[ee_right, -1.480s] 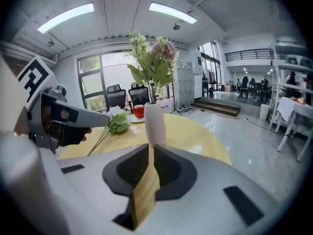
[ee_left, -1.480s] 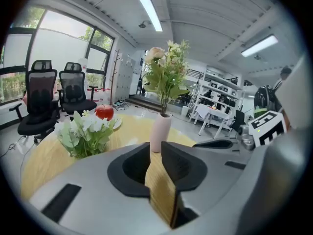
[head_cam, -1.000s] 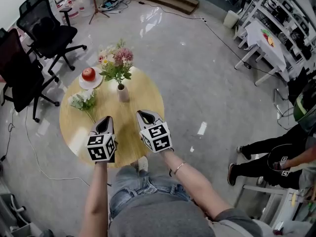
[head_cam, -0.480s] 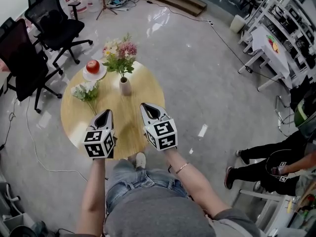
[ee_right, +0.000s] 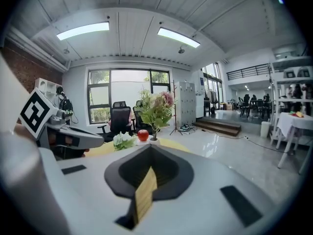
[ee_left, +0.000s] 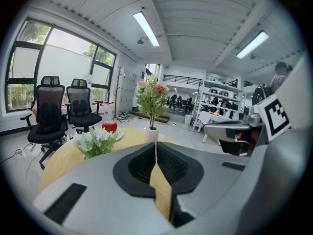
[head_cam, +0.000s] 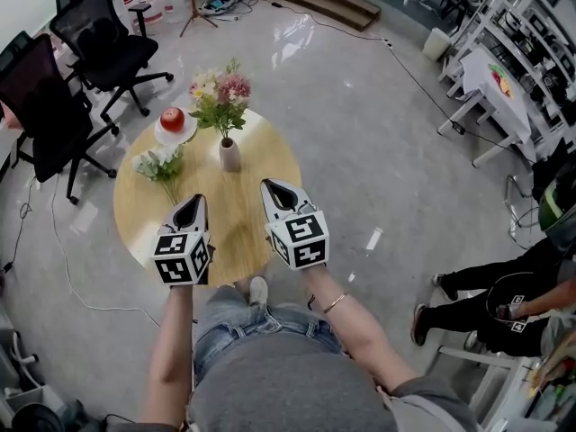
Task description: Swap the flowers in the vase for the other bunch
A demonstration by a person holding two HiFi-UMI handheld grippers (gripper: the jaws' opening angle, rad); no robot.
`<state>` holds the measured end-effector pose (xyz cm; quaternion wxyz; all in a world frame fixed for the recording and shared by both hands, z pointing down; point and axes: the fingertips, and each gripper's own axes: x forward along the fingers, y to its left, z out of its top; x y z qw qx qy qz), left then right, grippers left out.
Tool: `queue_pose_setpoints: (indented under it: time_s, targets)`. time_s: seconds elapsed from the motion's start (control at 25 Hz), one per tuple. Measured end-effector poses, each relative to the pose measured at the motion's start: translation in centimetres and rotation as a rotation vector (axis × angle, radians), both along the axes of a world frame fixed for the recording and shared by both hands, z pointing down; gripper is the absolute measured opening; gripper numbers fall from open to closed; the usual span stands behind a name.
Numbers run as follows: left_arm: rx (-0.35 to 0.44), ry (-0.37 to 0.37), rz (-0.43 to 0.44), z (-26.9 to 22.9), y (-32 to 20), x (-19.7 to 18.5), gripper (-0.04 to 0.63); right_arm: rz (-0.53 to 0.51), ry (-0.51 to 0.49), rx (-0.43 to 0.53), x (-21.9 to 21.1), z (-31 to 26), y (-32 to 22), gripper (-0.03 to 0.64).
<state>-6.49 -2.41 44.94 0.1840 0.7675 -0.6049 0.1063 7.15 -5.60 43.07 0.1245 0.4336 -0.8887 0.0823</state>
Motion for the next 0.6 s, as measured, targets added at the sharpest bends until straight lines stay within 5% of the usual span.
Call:
queue_pose_setpoints:
  time_s: [0.6]
  targets:
    - [0.016,-0.008,0.006,-0.93,0.09,0.58,0.023,-0.006,0.000,0.007,0.27,-0.34,0.16,0.009]
